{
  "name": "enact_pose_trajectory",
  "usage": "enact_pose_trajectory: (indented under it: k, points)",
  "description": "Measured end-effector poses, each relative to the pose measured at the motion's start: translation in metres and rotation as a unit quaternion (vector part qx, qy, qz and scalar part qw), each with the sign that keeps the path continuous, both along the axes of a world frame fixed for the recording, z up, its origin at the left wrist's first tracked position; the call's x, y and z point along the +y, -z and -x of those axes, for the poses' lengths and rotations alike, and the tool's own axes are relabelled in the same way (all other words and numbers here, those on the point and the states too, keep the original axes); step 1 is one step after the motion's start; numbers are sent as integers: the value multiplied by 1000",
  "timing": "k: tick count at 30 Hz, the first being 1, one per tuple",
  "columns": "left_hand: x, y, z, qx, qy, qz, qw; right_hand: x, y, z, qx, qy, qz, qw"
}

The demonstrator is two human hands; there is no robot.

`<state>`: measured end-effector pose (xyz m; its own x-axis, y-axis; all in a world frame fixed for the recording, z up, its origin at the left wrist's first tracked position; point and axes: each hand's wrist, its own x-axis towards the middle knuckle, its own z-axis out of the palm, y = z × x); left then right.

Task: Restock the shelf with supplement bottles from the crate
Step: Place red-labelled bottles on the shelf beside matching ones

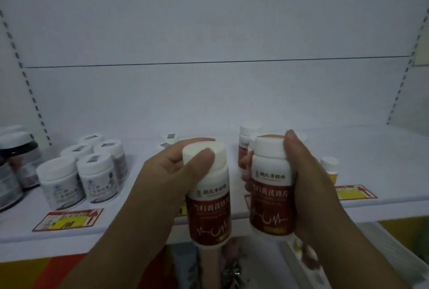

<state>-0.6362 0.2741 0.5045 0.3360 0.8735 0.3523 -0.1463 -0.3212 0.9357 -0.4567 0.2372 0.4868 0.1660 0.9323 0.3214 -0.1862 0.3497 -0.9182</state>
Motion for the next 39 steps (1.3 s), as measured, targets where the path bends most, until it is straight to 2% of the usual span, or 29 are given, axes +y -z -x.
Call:
enact_pose_trajectory:
  k: [4,7,10,12,15,20,23,28,33,39]
  points:
    - [36,-39,16,50,31,-114,992,-1,-42,-11,-60,116,-40,991]
    - [62,-78,18,88,31,-203,975,2,-82,-32,-121,207,-82,967]
    - [90,-104,6,108,21,-237,965,13,-110,-58,-201,266,-77,940]
    - [106,-113,-6,123,16,-228,966,25,-121,-75,-261,282,-68,921]
    - [124,-118,-28,132,4,-183,974,43,-127,-107,-285,232,-63,928]
    - [161,-112,-77,162,-75,-114,977,79,-113,-154,-314,156,-22,936]
    - [180,-97,-108,246,-78,-43,965,104,-96,-168,-331,72,30,940]
    - [186,-64,-135,374,-46,41,925,140,-68,-169,-394,-53,99,912]
    - [182,-40,-138,365,12,110,925,154,-48,-162,-407,-144,132,893]
    - [178,-30,-138,316,31,170,933,155,-40,-166,-395,-172,161,888]
